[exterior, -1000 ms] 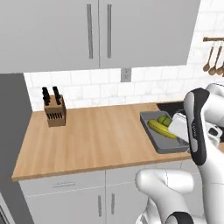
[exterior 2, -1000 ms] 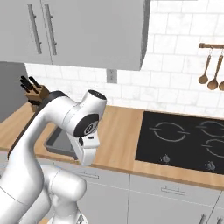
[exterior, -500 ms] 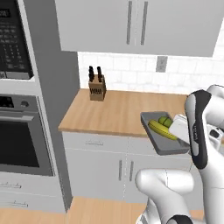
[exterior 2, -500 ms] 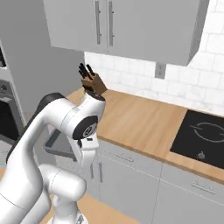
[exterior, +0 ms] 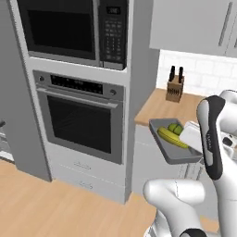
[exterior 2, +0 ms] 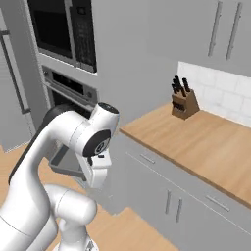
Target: Take the meat container that has the fish and place it on the second highest rack of the freezer. Then take the vegetable container that has the lime and cucumber and place it on the highest rack of the freezer.
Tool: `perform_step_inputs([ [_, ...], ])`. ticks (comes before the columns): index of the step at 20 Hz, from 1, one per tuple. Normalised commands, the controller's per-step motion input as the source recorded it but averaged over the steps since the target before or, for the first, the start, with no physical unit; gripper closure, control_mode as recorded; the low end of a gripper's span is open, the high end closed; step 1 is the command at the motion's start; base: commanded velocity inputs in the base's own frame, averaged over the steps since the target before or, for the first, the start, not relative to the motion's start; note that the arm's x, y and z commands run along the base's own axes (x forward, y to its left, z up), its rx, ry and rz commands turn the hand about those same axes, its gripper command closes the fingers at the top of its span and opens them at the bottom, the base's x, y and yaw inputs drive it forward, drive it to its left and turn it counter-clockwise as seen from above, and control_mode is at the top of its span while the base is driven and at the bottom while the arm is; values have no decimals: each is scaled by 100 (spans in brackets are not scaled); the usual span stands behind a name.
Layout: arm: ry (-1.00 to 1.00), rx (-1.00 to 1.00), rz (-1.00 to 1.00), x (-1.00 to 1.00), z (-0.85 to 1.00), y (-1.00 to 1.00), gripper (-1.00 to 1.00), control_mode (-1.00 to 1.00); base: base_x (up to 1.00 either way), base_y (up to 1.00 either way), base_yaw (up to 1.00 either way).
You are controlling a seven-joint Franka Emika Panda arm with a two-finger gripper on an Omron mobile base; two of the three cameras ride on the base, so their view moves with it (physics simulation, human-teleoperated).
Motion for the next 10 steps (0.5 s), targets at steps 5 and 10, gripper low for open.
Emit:
perform_step_inputs([
  [5, 0, 0, 0, 0, 0, 0, 100, 100, 0, 100, 45],
  [10, 0, 0, 0, 0, 0, 0, 100, 100, 16, 100, 35],
])
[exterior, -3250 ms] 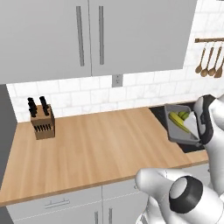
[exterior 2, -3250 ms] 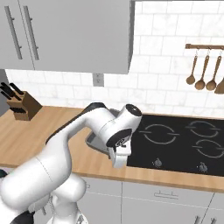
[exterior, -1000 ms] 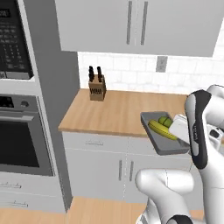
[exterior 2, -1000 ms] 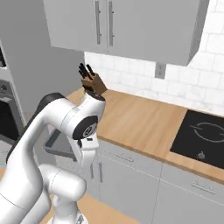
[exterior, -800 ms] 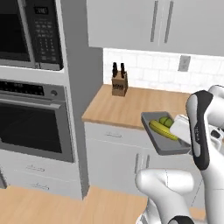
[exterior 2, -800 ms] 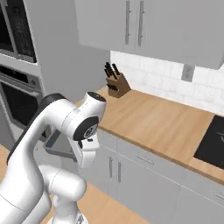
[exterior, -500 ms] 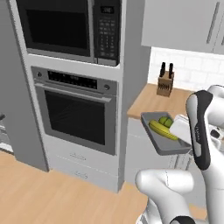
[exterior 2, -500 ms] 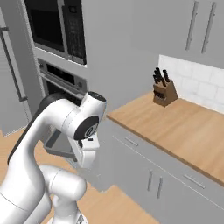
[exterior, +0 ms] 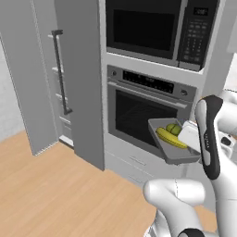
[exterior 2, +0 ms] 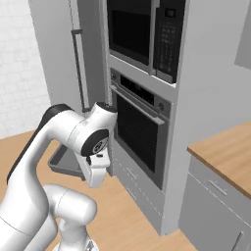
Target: Take the meat container that has the fish and place it on the second highest rack of the freezer. Then take the vegetable container that has the lime and cucumber and place it on the highest rack of the freezer.
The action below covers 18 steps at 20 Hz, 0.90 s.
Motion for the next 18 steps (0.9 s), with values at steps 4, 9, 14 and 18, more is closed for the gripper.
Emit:
perform_step_inputs([
  [4, 0, 0, 0, 0, 0, 0, 100, 100, 43, 98, 15],
  [9, 0, 0, 0, 0, 0, 0, 100, 100, 49, 96, 7],
  [14, 0, 0, 0, 0, 0, 0, 100, 100, 52, 98, 4],
  [18, 0, 0, 0, 0, 0, 0, 100, 100, 82, 100, 7],
])
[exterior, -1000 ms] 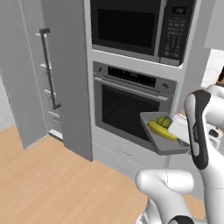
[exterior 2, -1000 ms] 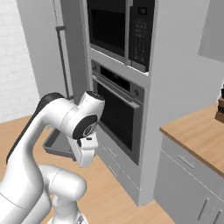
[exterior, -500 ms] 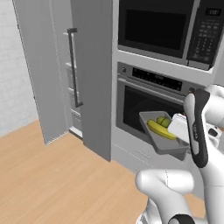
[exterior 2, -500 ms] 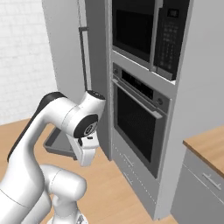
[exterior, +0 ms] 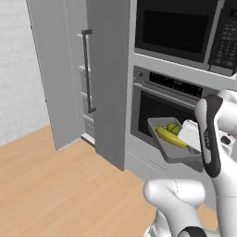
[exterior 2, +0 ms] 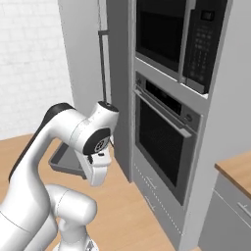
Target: Take the meat container that has the fish and place it on the second highest rack of the freezer. Then take the vegetable container that has the lime and cucumber and place it on the highest rack of the freezer.
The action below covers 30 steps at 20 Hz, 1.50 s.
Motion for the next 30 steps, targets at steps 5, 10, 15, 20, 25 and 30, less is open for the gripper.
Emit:
perform_step_inputs([
  [5, 0, 0, 0, 0, 0, 0, 100, 100, 100, 95, 25],
  [10, 0, 0, 0, 0, 0, 0, 100, 100, 100, 87, 26],
  [15, 0, 0, 0, 0, 0, 0, 100, 100, 81, 74, 2],
  [20, 0, 0, 0, 0, 0, 0, 100, 100, 71, 77, -18],
  [25, 0, 0, 0, 0, 0, 0, 100, 100, 69, 69, -30],
  [30, 0, 0, 0, 0, 0, 0, 100, 100, 51, 48, -40],
])
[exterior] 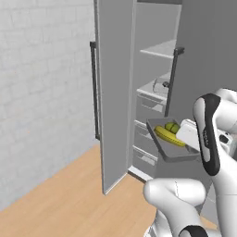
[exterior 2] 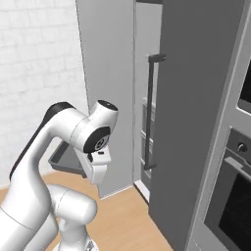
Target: Take the meat container that has the fish and place it on the second highest rack of the freezer. Then take the vegetable container that has the lime and cucumber and place it on the highest rack of the freezer.
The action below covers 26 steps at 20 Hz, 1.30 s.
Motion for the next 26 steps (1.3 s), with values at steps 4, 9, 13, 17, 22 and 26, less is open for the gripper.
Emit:
perform_step_inputs([
  [4, 0, 0, 0, 0, 0, 0, 100, 100, 39, 35, -37],
  [9, 0, 0, 0, 0, 0, 0, 100, 100, 35, 53, -31],
  [13, 0, 0, 0, 0, 0, 0, 100, 100, 39, 52, -30],
  [17, 0, 0, 0, 0, 0, 0, 100, 100, 38, 49, -30],
  [22, 0, 0, 0, 0, 0, 0, 100, 100, 35, 38, -31],
  [26, 0, 0, 0, 0, 0, 0, 100, 100, 36, 24, -32],
])
